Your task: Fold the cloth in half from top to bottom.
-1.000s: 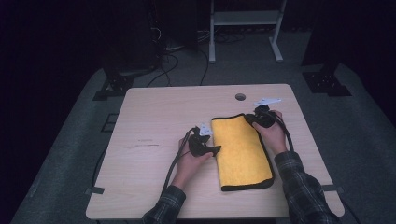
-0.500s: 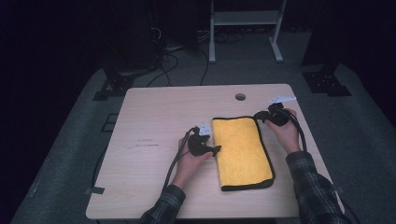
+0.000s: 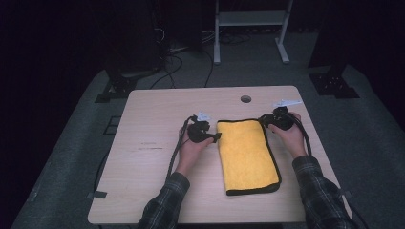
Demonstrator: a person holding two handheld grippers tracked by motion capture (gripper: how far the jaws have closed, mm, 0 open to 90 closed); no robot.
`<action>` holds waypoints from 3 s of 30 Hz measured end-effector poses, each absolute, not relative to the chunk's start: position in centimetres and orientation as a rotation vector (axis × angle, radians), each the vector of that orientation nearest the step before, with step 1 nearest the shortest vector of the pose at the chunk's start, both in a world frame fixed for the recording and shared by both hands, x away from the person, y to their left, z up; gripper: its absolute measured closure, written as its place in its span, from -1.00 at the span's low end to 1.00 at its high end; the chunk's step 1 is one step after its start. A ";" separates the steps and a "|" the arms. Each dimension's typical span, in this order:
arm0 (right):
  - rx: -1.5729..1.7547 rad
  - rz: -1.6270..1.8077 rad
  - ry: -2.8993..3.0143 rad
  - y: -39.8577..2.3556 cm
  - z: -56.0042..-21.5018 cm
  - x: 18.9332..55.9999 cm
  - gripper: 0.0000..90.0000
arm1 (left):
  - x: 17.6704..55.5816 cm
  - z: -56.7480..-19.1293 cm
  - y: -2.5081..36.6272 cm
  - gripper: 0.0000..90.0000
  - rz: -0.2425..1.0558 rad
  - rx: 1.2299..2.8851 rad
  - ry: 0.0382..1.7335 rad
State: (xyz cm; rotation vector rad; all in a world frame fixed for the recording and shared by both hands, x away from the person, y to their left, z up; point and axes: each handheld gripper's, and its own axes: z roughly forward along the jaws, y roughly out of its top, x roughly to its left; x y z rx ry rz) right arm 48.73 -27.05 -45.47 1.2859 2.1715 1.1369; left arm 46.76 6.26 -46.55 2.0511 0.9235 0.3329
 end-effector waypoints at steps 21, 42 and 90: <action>1.276 1.108 2.223 -26.2 -48.3 50.1 0.22 | 50.7 -47.8 3.4 0.04 0.355 2.116 0.915; 1.285 1.193 2.237 -26.3 -45.6 48.7 0.81 | 49.8 -45.9 4.5 0.82 0.195 2.007 0.883; 1.131 1.248 2.365 -28.1 -43.3 33.5 0.81 | 36.0 -43.2 5.4 0.82 -0.002 2.068 0.616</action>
